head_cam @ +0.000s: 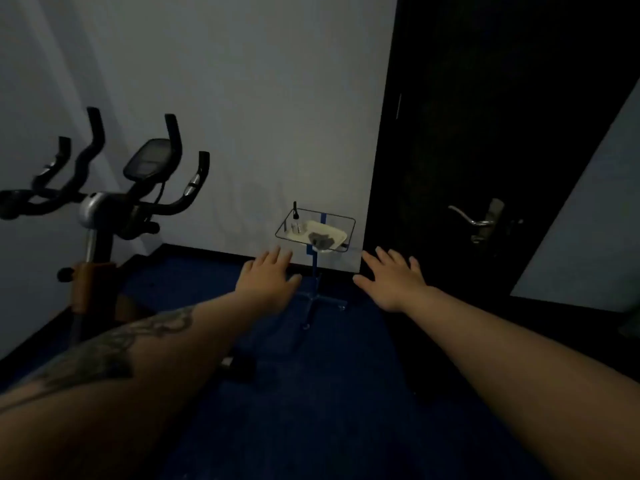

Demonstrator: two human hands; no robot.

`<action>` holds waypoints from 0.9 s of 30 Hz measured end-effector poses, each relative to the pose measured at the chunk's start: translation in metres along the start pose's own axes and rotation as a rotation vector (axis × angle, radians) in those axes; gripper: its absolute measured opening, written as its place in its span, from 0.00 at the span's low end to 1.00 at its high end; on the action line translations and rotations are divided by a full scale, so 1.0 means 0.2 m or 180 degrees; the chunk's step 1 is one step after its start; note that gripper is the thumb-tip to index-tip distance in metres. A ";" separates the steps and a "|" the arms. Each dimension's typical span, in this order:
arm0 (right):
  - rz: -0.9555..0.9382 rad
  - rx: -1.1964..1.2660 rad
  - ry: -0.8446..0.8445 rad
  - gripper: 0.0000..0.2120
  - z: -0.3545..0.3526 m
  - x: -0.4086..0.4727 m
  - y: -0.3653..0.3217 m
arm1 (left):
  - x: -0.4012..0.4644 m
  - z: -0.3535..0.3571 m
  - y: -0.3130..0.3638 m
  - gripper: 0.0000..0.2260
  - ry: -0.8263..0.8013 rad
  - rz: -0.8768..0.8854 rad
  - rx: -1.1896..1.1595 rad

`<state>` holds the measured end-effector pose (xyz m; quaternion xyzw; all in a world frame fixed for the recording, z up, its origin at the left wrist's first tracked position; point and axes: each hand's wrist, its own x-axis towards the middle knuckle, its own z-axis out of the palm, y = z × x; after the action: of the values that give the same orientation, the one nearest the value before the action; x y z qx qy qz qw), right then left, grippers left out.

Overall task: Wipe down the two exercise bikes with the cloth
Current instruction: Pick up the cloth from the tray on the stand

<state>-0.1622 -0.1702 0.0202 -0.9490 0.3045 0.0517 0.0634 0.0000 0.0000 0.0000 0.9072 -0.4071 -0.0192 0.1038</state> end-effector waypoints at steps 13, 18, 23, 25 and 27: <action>-0.0005 -0.0125 -0.0698 0.32 0.28 0.96 0.43 | 0.85 0.52 0.08 0.29 -0.0681 -0.0557 -0.0180; -0.0291 -0.0030 -0.0991 0.32 0.40 1.34 0.33 | 1.15 0.65 -0.01 0.29 -0.0826 -0.0735 -0.0249; -0.0330 0.0174 -0.1045 0.31 0.49 1.82 0.27 | 1.56 0.79 -0.19 0.29 -0.0994 -0.0879 -0.0374; -0.0217 0.0231 -0.1125 0.31 0.51 1.99 0.28 | 1.73 0.85 -0.26 0.29 -0.1148 -0.0861 -0.0387; -0.0079 0.0288 -0.1162 0.31 0.53 2.16 0.30 | 1.89 0.88 -0.32 0.29 -0.1244 -0.0852 -0.0336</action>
<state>0.1468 -0.4489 -0.1497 -0.9237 0.2782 0.2085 0.1608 0.2791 -0.2696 -0.1667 0.9255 -0.2941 -0.2293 0.0667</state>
